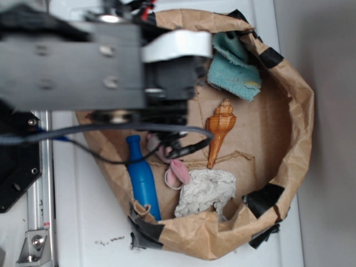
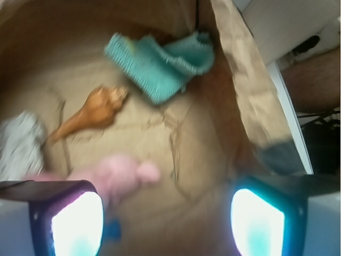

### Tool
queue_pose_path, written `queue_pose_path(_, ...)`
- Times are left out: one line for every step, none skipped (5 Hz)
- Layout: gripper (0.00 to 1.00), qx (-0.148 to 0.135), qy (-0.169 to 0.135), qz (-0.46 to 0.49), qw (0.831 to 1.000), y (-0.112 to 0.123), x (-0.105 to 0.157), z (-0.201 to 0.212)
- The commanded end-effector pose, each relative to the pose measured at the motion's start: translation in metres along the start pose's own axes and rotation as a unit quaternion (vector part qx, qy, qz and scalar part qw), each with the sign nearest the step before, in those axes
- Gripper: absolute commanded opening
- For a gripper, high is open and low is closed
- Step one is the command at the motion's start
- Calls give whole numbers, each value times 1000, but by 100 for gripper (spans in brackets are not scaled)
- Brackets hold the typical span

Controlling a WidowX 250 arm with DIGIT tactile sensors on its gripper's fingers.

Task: Grab the blue cloth.

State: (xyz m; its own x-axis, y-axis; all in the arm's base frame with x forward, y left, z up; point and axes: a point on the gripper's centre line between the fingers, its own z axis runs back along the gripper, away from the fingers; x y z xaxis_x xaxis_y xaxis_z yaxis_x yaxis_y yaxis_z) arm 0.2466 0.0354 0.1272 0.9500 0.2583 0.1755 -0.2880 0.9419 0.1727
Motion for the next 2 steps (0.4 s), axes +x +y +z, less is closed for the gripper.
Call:
queue_pose_path(100, -32, -15, 67, 997, -20, 37, -20)
queue_pose_path(100, -78, -4, 6, 997, -13, 61, -51)
